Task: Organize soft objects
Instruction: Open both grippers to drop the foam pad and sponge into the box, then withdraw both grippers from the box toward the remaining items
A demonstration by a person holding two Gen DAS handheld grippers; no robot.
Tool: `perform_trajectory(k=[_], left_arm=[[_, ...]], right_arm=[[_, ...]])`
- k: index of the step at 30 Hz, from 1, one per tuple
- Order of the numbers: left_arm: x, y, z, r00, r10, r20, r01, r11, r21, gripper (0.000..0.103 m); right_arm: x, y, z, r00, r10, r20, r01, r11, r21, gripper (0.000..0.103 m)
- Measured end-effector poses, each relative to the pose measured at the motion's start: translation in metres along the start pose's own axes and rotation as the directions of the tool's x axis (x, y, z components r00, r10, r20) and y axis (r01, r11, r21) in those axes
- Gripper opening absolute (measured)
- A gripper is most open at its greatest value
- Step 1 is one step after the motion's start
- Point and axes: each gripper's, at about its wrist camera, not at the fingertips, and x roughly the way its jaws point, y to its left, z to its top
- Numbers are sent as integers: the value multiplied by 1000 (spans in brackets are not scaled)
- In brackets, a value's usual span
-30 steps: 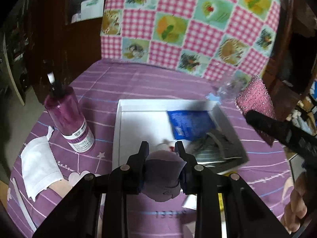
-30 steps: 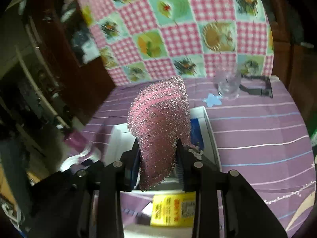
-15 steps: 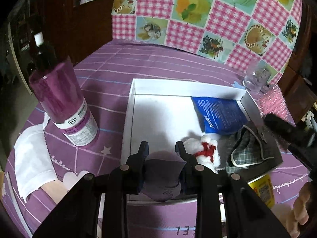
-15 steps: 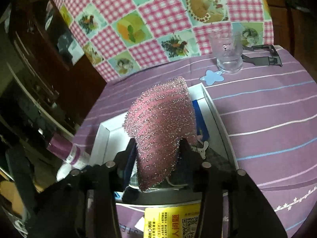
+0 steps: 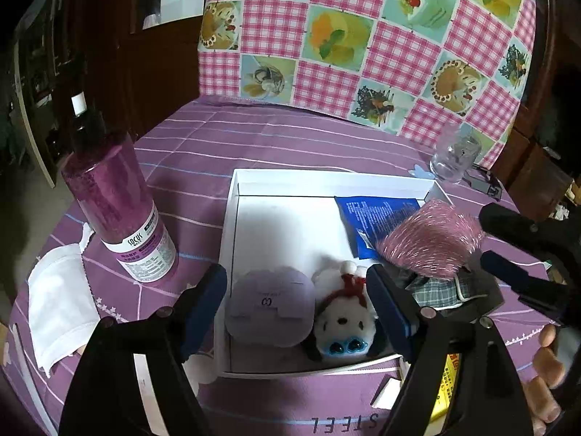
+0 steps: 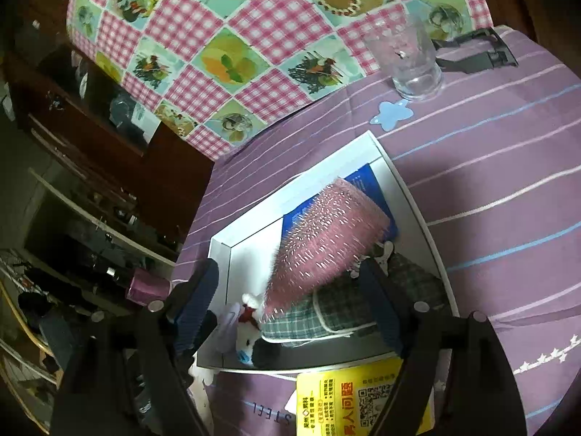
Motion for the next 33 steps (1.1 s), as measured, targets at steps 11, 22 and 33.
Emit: perform_trajectory(k=[11, 22, 33], left_arm=[[-21, 1, 8, 999, -22, 48, 23, 999, -41, 80], [-64, -18, -16, 997, -45, 57, 44, 999, 25, 80], [-114, -48, -67, 992, -76, 98, 60, 985, 160, 80]], right_arm=[[-28, 29, 3, 990, -110, 87, 120, 986, -117, 81], [-80, 52, -27, 976, -201, 89, 218, 936, -277, 81], [-129, 35, -69, 950, -304, 71, 310, 891, -333, 81]])
